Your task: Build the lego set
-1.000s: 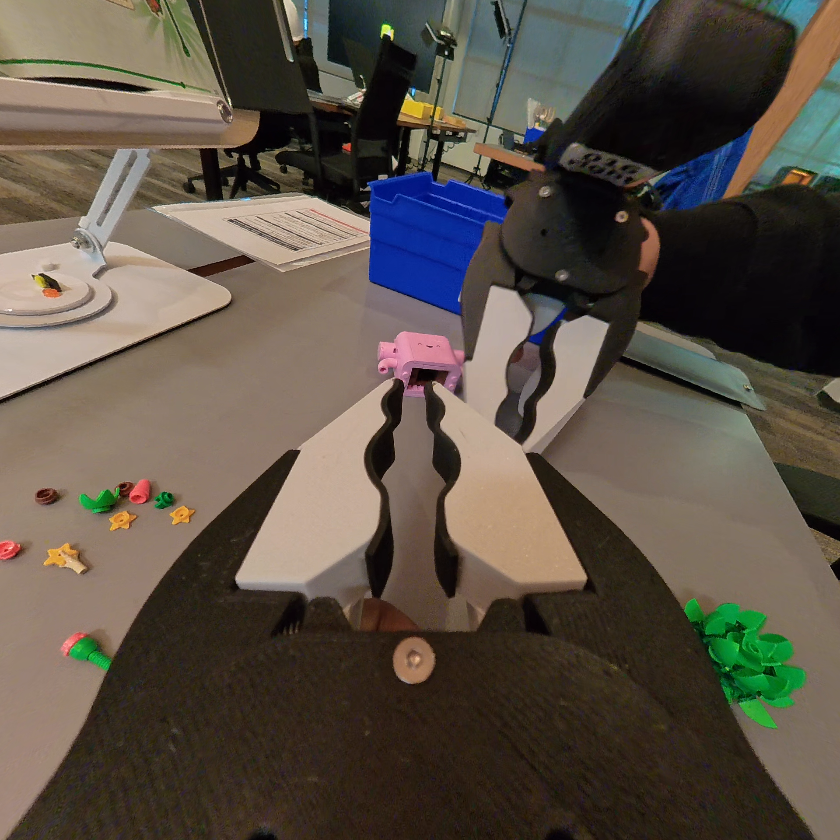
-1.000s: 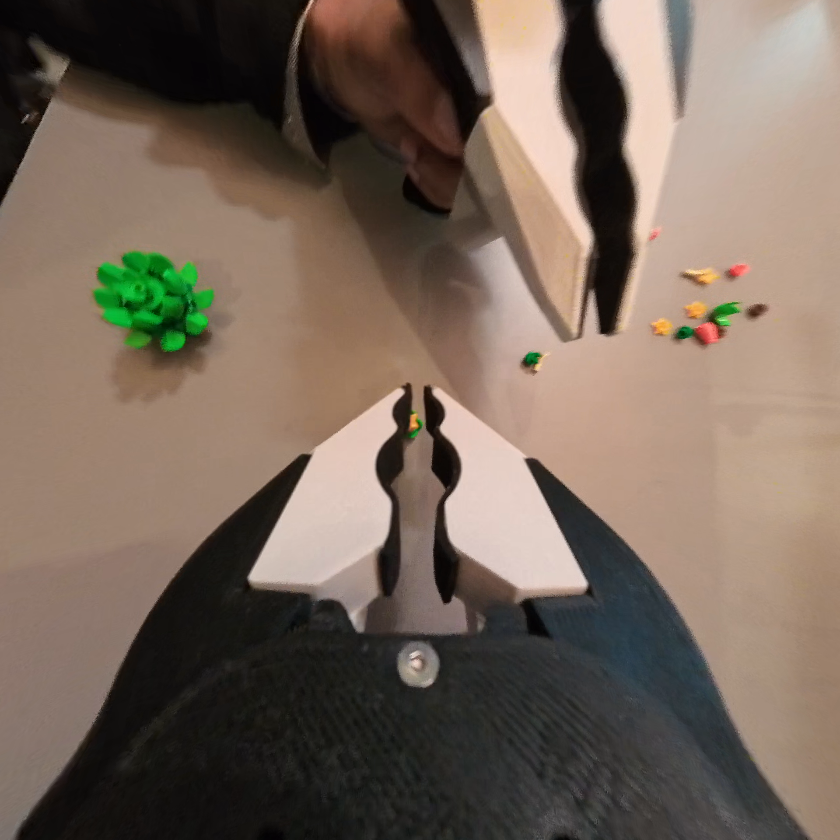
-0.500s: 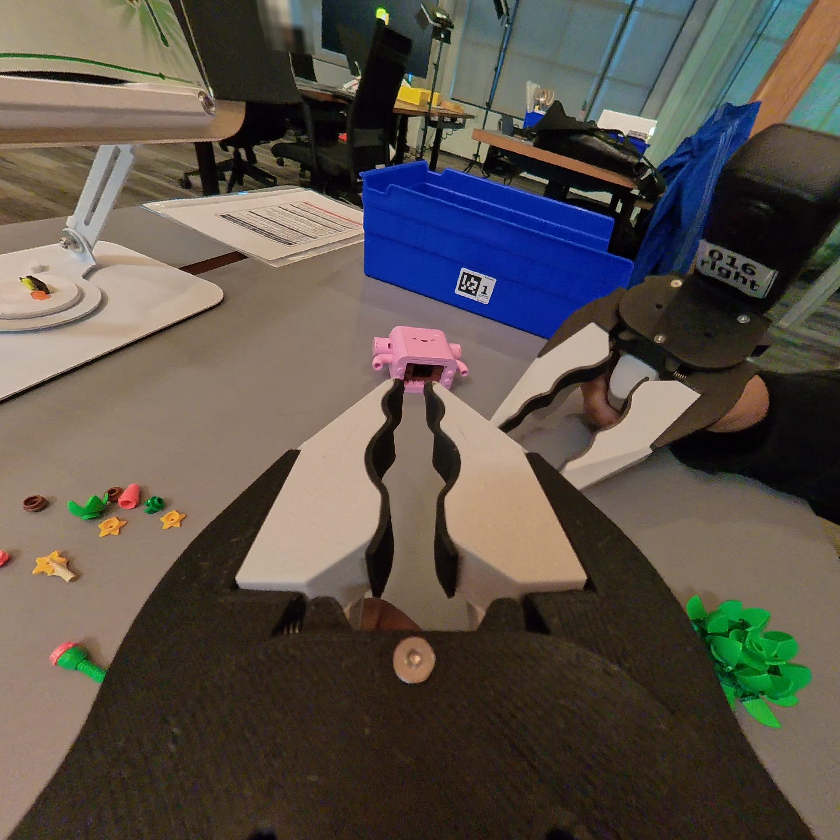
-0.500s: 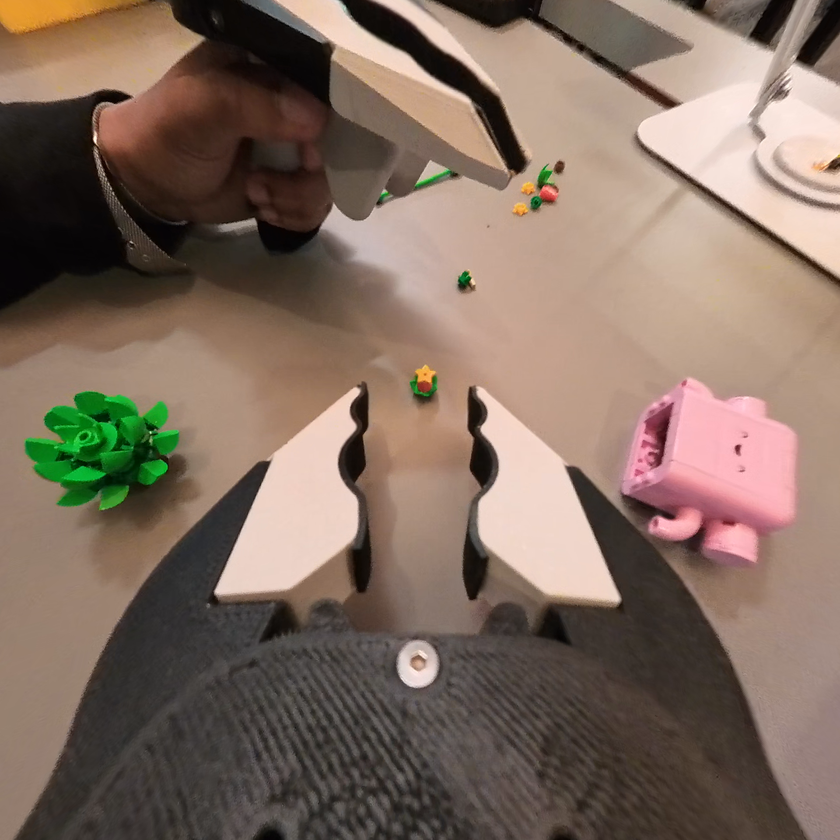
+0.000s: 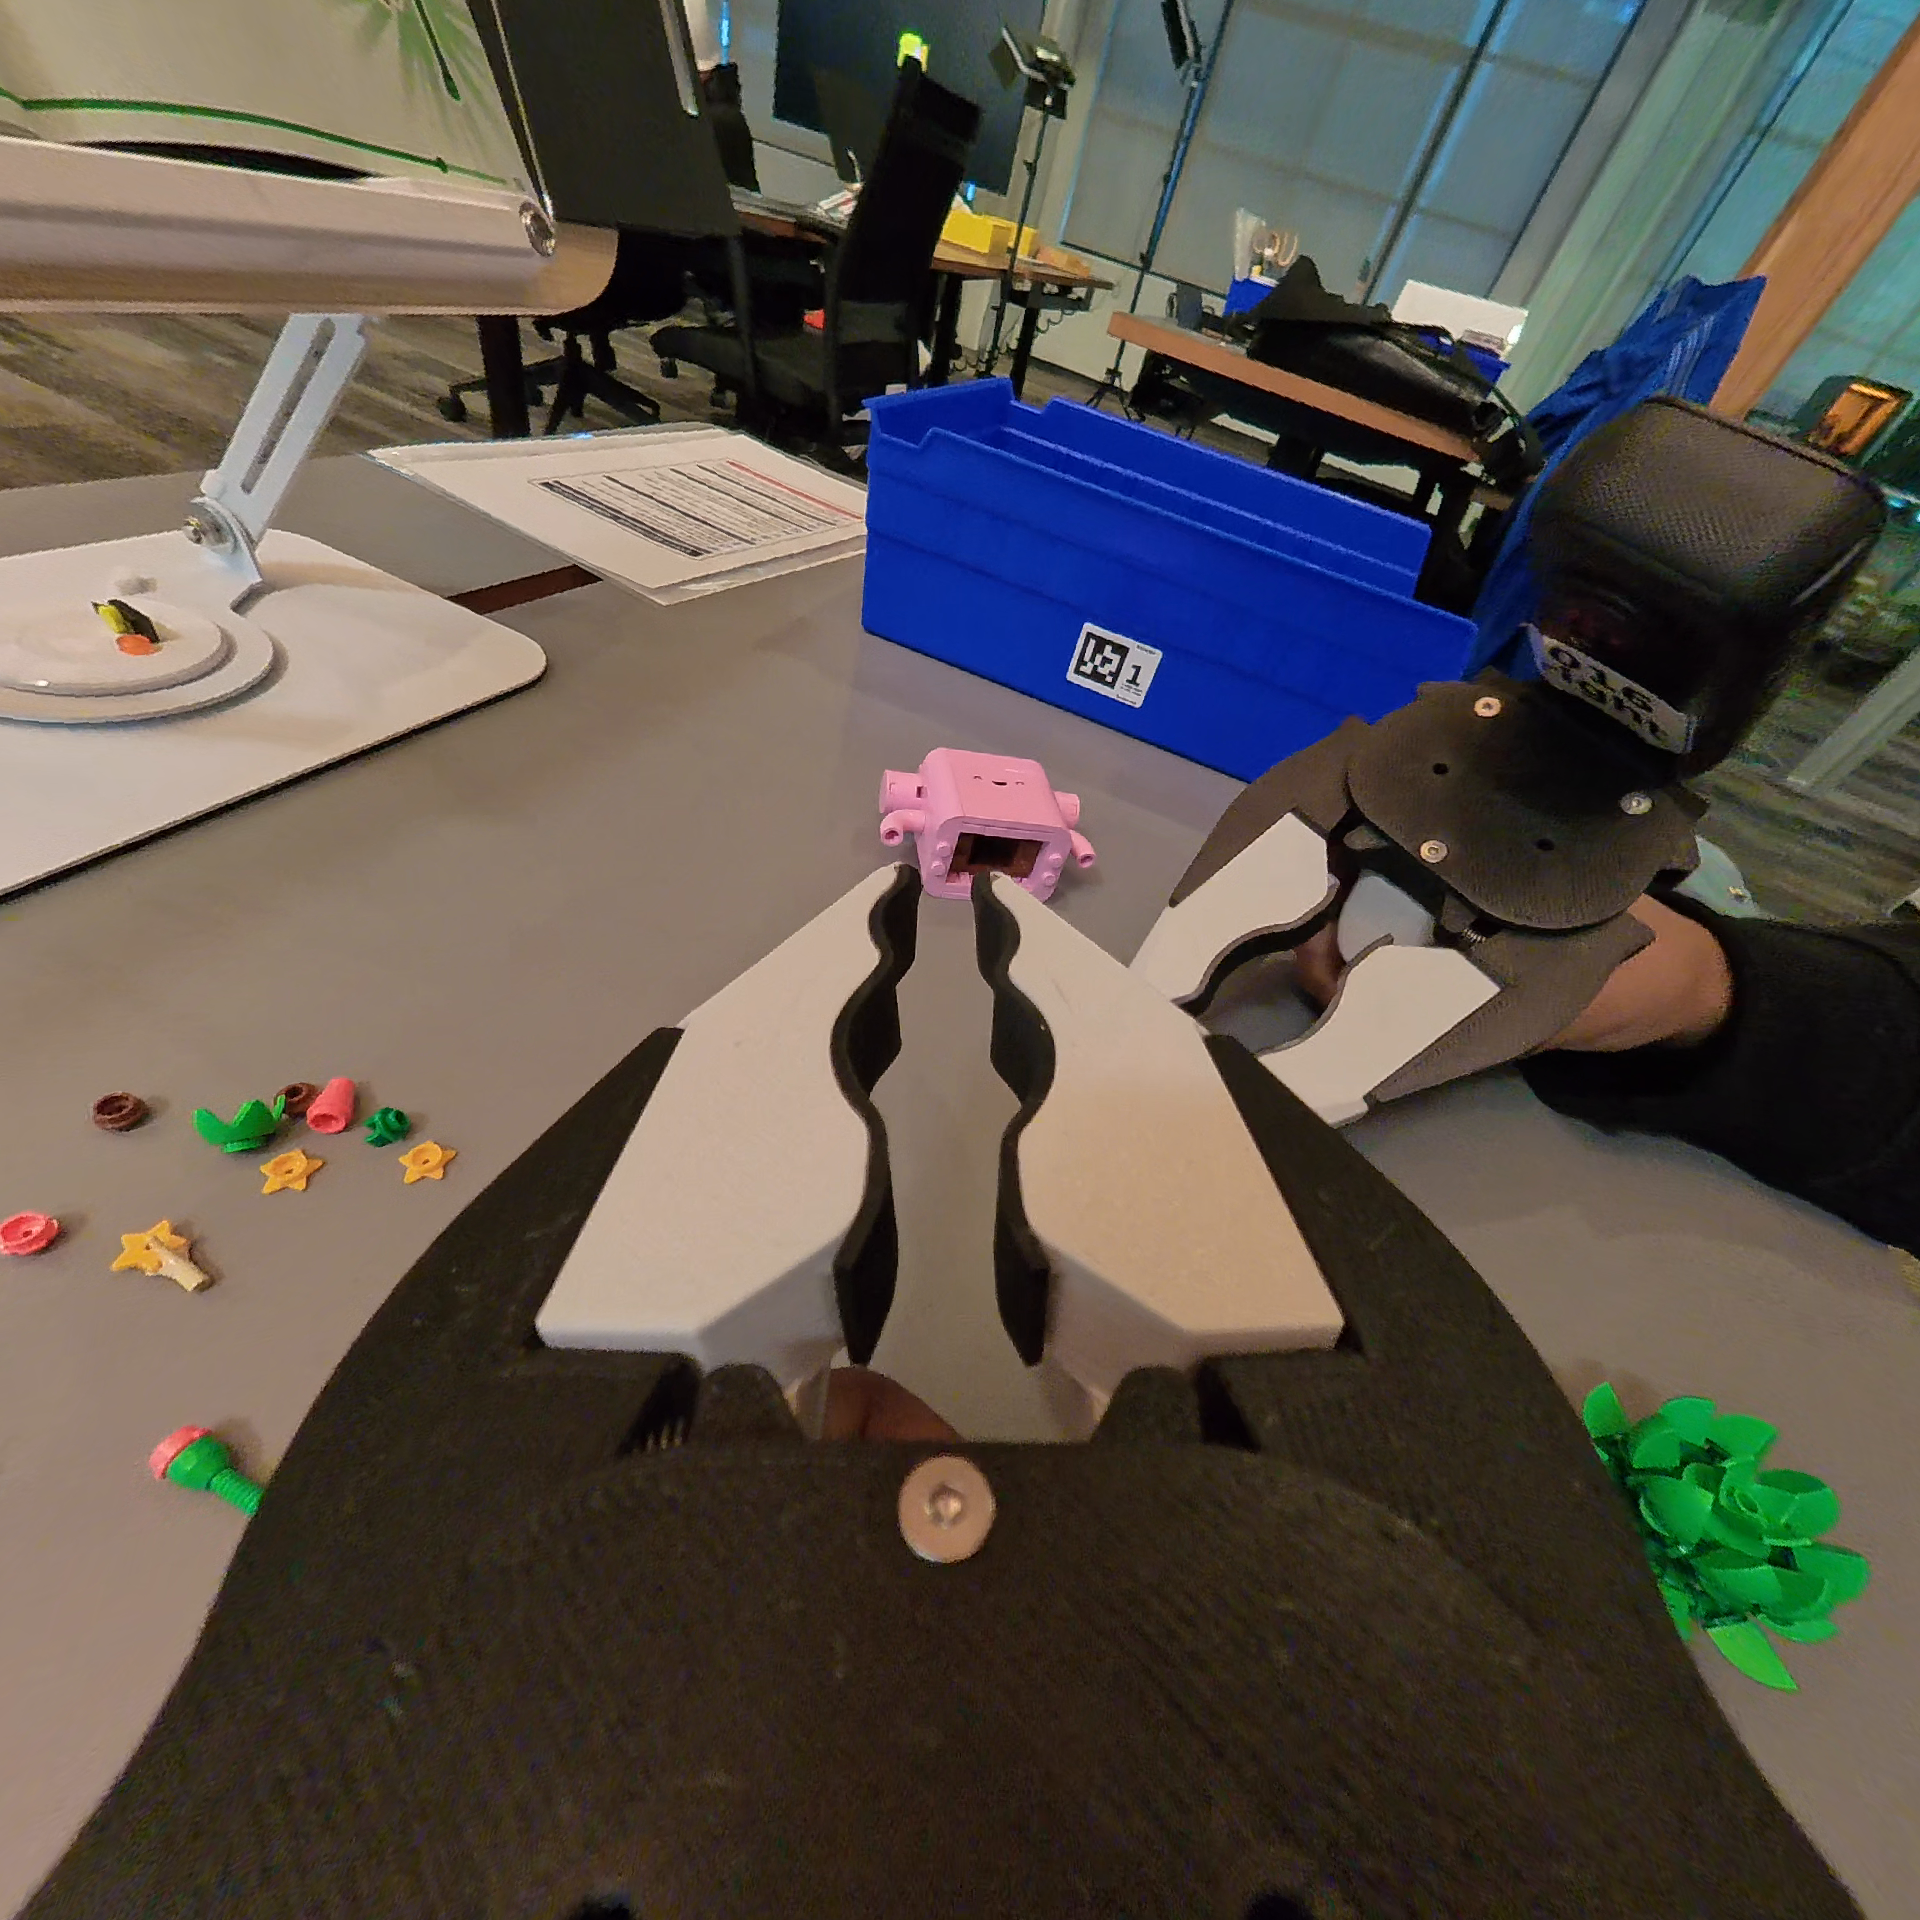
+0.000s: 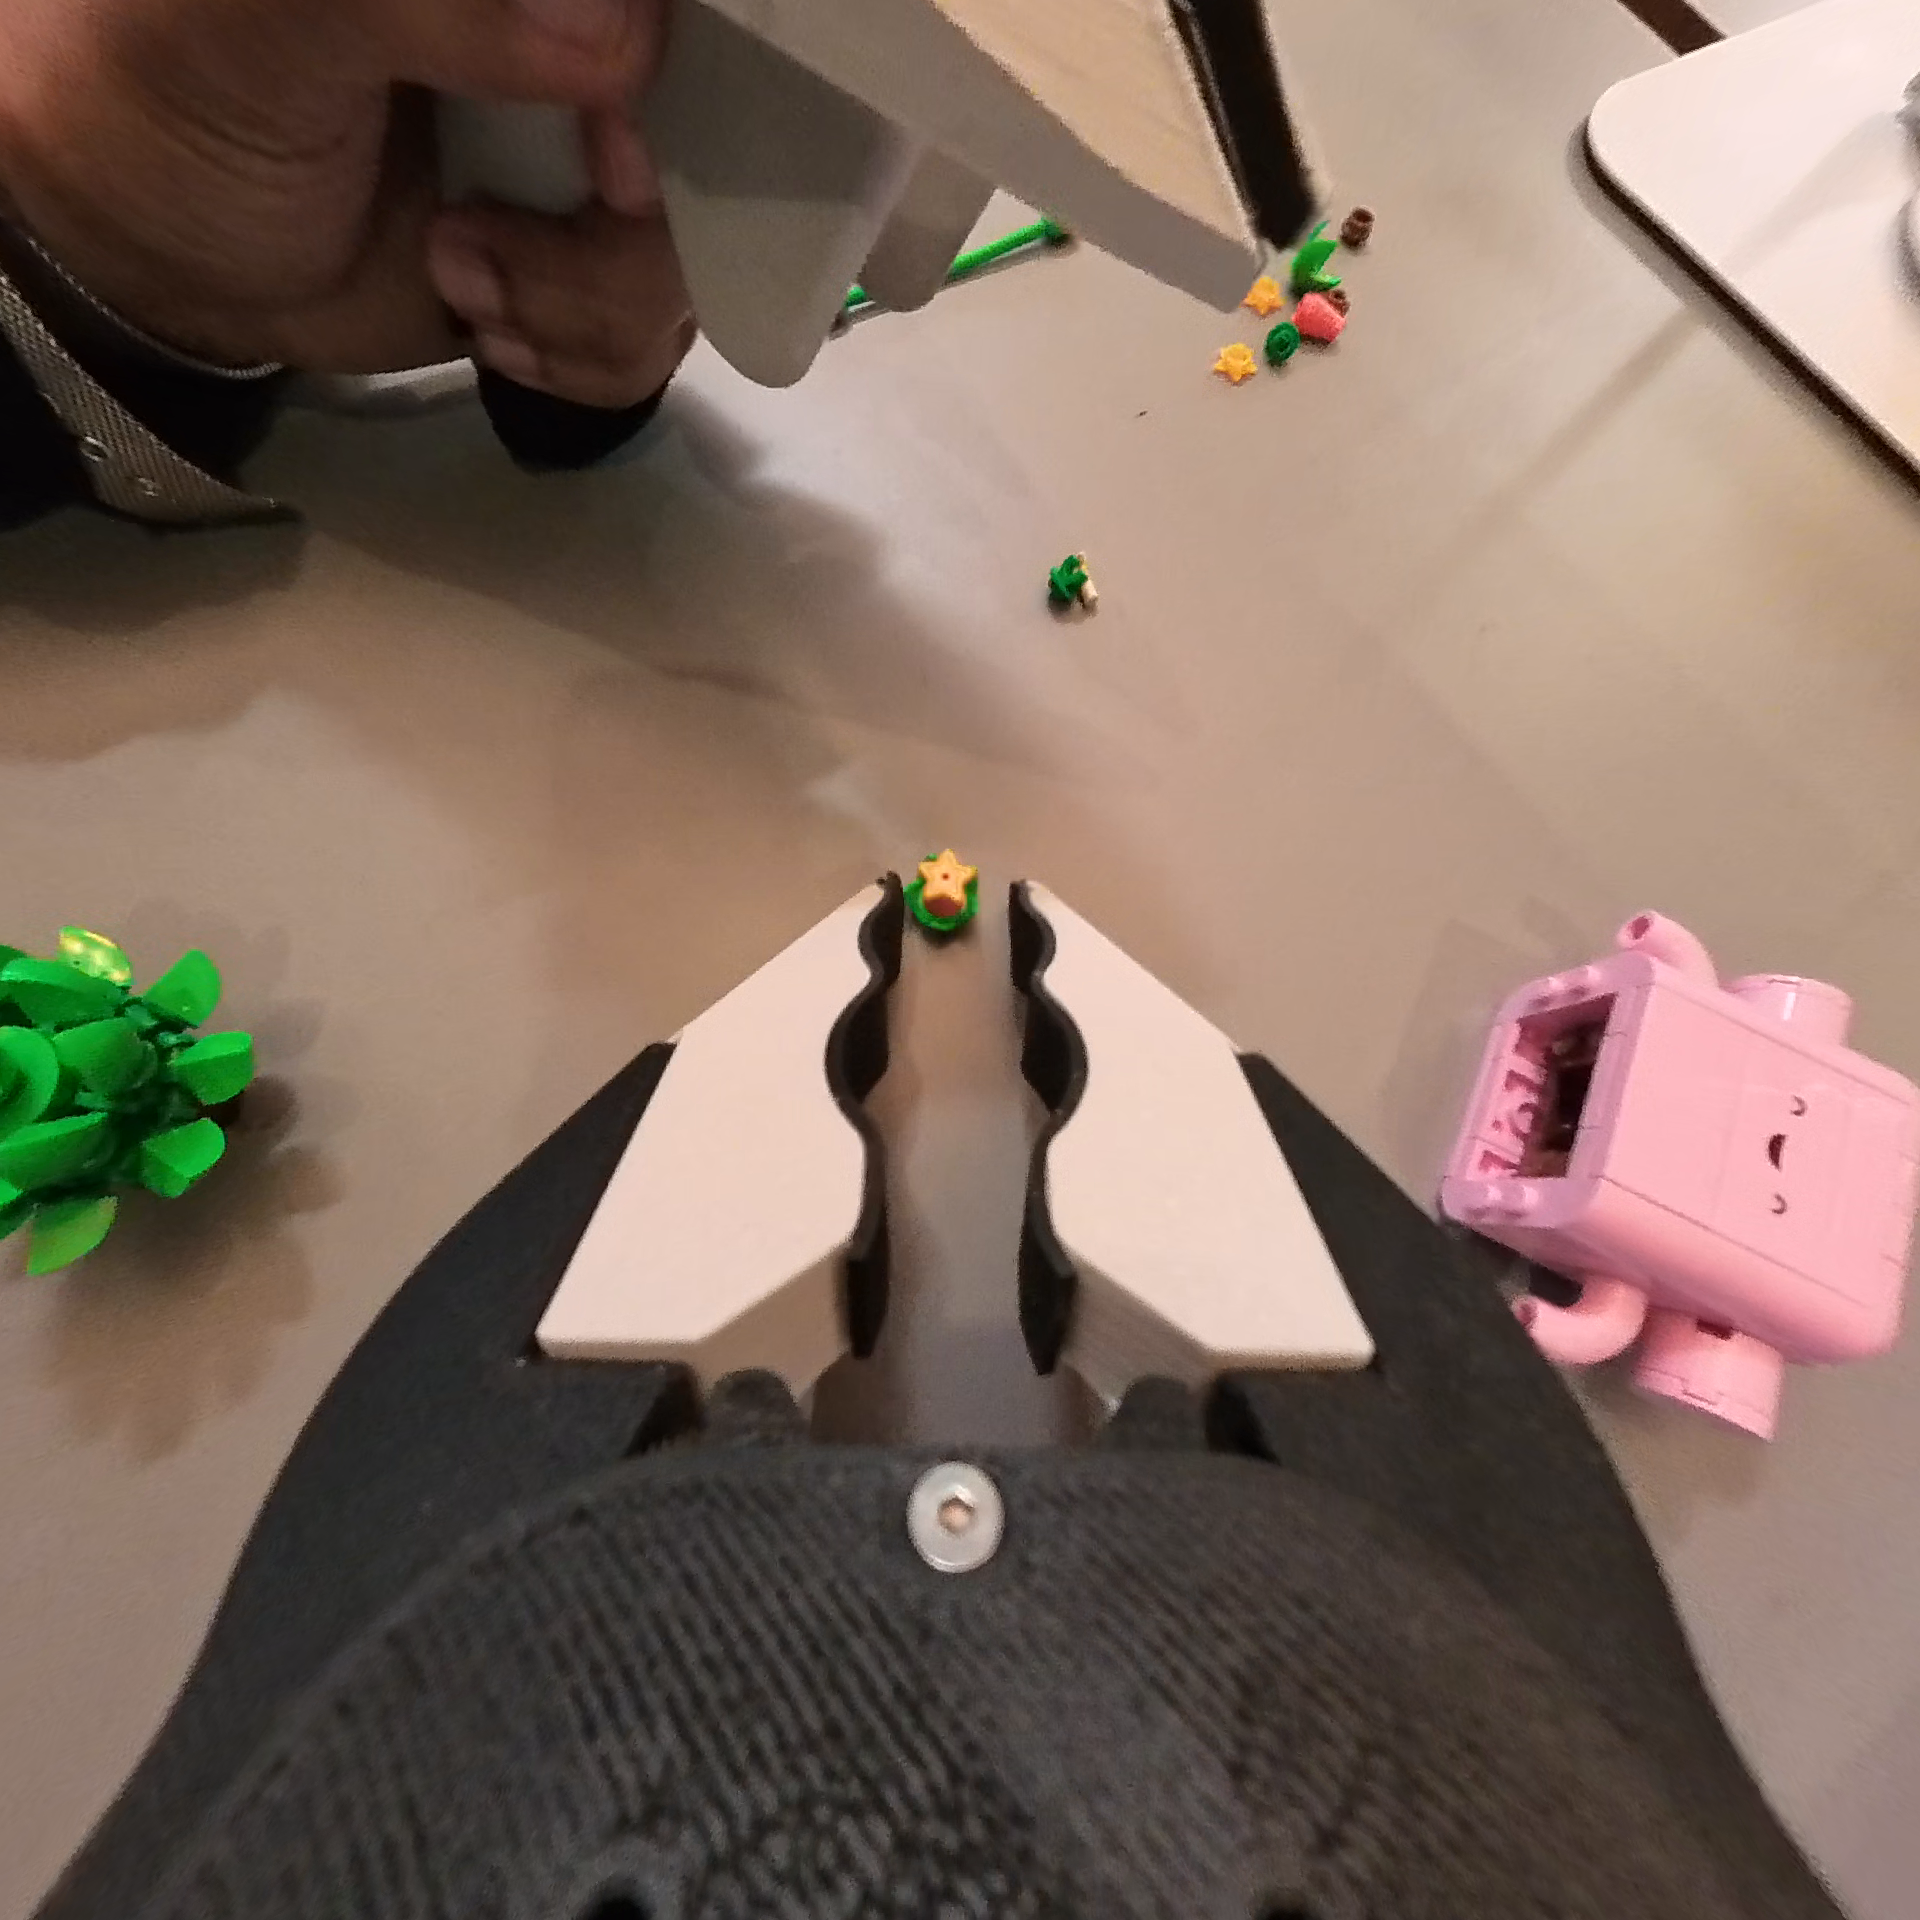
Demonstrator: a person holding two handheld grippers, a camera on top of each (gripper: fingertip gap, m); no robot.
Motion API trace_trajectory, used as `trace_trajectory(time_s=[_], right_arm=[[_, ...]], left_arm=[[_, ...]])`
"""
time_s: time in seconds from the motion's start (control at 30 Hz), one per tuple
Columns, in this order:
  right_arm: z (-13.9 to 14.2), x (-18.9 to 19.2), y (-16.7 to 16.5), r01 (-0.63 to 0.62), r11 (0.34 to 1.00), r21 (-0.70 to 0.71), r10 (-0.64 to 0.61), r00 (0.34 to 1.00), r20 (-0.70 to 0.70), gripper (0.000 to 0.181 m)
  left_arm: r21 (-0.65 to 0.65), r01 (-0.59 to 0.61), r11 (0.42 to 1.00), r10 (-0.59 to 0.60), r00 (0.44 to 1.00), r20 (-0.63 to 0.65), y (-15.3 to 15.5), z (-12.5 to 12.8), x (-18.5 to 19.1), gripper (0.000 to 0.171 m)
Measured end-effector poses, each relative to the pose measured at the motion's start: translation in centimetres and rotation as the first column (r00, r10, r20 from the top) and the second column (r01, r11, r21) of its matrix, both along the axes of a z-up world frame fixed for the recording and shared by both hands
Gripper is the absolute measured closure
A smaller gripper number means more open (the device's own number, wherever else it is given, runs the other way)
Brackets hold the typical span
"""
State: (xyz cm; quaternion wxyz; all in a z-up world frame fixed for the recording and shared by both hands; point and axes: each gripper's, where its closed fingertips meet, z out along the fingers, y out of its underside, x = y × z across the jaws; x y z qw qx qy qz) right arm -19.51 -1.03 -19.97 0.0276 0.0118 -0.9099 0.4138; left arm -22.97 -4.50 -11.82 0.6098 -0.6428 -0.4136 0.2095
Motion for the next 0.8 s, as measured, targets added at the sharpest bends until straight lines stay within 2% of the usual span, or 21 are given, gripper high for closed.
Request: trace_trajectory(time_s=[0.07, 0.17, 0.27, 0.33, 0.43, 0.57, 0.7, 0.8], right_arm=[[0.0, 0.1, 0.1, -0.008, 1.0, 0.001, 0.008, 1.0, 0.01, 0.169], [0.1, 0.1, 0.2, -0.016, 1.0, -0.003, 0.016, 0.999, -0.044, 0.169], [2.2, -1.4, 0.5, 0.02, 0.995, -0.098, -0.044, 0.966, -0.253, 0.169], [5.4, -2.6, 1.1, 0.044, 0.975, -0.22, -0.133, 0.901, -0.412, 0.169], [9.6, -2.6, 2.1, 0.015, 0.925, -0.38, -0.228, 0.822, -0.522, 0.169], [11.9, -2.0, 2.7, -0.054, 0.891, -0.45, -0.282, 0.711, -0.644, 0.169], [12.6, -1.2, 2.3, -0.106, 0.89, -0.443, -0.305, 0.583, -0.753, 0.169], [14.0, -0.2, 2.5, -0.167, 0.872, -0.461, -0.368, 0.398, -0.84, 0.17]], left_arm=[[-0.004, 0.004, 1.0, -0.004, 1.0, 0.002, 0.1, -0.1, 0.1, 0.162], [0.01, 0.019, 1.0, -0.019, 1.0, 0.014, 0.5, -0.1, 0.1, 0.16], [0.074, 0.068, 0.995, -0.073, 0.995, 0.063, 1.3, -0.4, 0.2, 0.149], [0.13, 0.112, 0.985, -0.123, 0.989, 0.076, 1.9, -0.2, 0.5, 0.139], [0.257, 0.226, 0.939, -0.249, 0.967, 0.06, 3.4, 1.2, 1.6, 0.123], [0.398, 0.361, 0.843, -0.392, 0.92, -0.003, 5.6, 3.5, 3.3, 0.112], [0.339, 0.404, 0.85, -0.421, 0.907, -0.023, 7.6, 3.5, 3.9, 0.116], [0.304, 0.408, 0.861, -0.406, 0.911, -0.071, 8.1, 4.2, 4.1, 0.129]])
